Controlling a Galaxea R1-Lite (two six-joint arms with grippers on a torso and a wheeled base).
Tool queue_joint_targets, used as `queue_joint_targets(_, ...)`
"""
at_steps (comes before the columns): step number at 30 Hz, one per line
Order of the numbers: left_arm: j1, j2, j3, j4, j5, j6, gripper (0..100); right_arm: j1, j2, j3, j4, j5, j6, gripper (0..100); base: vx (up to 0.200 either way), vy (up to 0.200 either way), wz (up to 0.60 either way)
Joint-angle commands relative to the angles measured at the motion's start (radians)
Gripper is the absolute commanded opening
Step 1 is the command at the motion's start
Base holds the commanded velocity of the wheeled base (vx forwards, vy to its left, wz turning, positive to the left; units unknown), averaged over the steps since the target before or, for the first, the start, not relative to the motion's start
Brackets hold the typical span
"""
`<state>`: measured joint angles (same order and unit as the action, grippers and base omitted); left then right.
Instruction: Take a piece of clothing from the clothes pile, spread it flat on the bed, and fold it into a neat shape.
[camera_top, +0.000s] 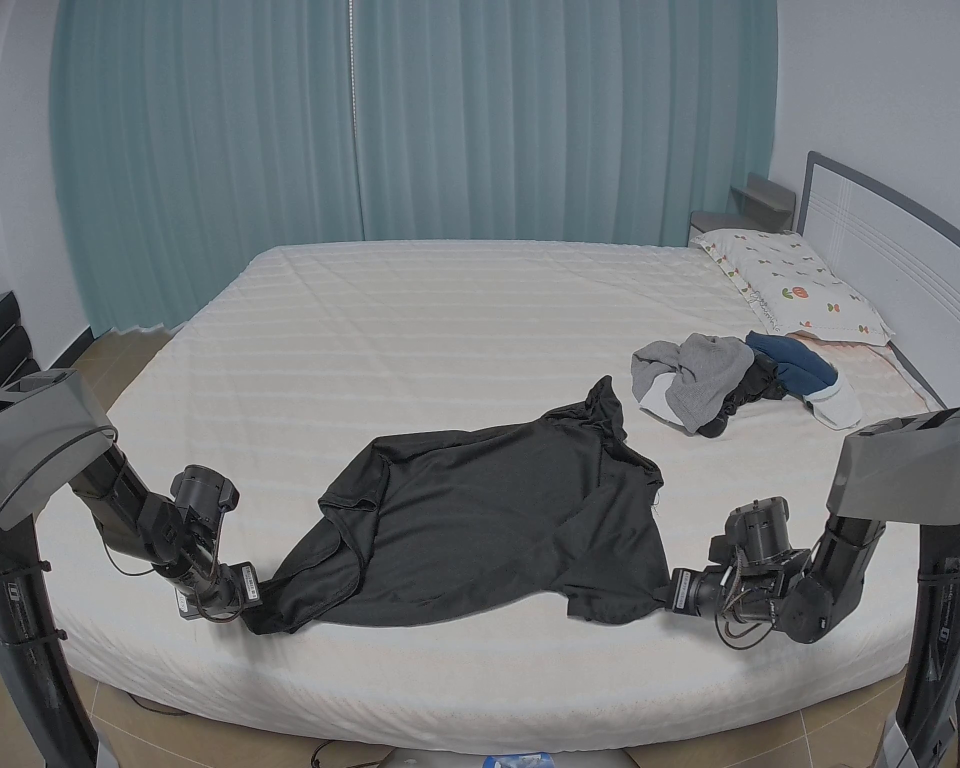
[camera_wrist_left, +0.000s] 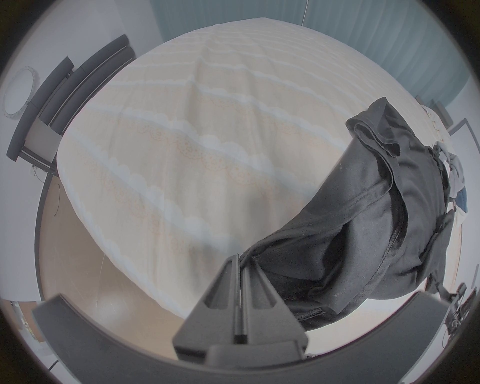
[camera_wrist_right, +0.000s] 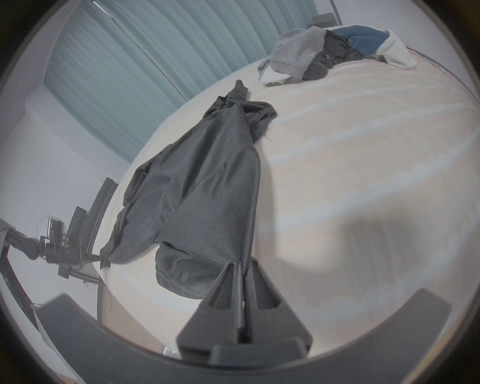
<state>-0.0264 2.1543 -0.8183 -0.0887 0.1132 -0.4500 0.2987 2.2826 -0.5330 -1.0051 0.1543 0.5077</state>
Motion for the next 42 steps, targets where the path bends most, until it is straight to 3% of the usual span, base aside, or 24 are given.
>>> queue_joint_targets(1,0.000,-0.016,0.011,0.004,0.005,0.002,0,-0.026,-0.156,0.177,-0.001,0.005,-0.017,0,0.000,0.000,0.00)
queue_joint_targets(11,-0.010,-0.071,0.021,0.096,0.006,0.008,0,-0.018,-0.276,0.396,-0.001,0.004,-0.043,0,0.000,0.000,0.00)
queue_joint_targets(17,-0.023,-0.073,0.027,0.142,0.006,0.027,0,-0.015,-0.270,0.456,0.002,-0.021,-0.113,0,0.000,0.000,0.00)
queue_joint_targets(24,-0.026,-0.076,0.041,0.152,0.003,0.036,0,-0.015,-0.236,0.464,-0.009,-0.036,-0.133,0,0.000,0.000,0.00)
queue_joint_targets(25,-0.026,-0.077,0.041,0.152,0.003,0.036,0,-0.015,-0.238,0.459,-0.012,-0.033,-0.126,100,0.000,0.000,0.00)
queue_joint_targets(26,-0.029,-0.077,0.041,0.152,0.000,0.036,0,-0.015,-0.241,0.452,-0.012,-0.032,-0.120,100,0.000,0.000,0.00)
queue_joint_targets(27,-0.032,-0.079,0.041,0.152,0.000,0.034,100,-0.015,-0.244,0.452,-0.013,-0.030,-0.118,100,0.000,0.000,0.00)
queue_joint_targets(35,-0.043,-0.129,0.038,0.152,-0.006,0.017,100,-0.032,-0.295,0.447,-0.052,-0.033,-0.092,100,0.000,0.000,0.00)
queue_joint_targets(36,-0.043,-0.175,0.039,0.152,-0.017,0.017,100,-0.036,-0.328,0.447,-0.081,-0.033,-0.058,100,0.000,0.000,0.00)
queue_joint_targets(42,-0.040,-0.309,0.056,0.152,-0.182,-0.001,100,-0.035,-0.396,0.449,-0.144,-0.018,0.118,100,0.000,0.000,0.00)
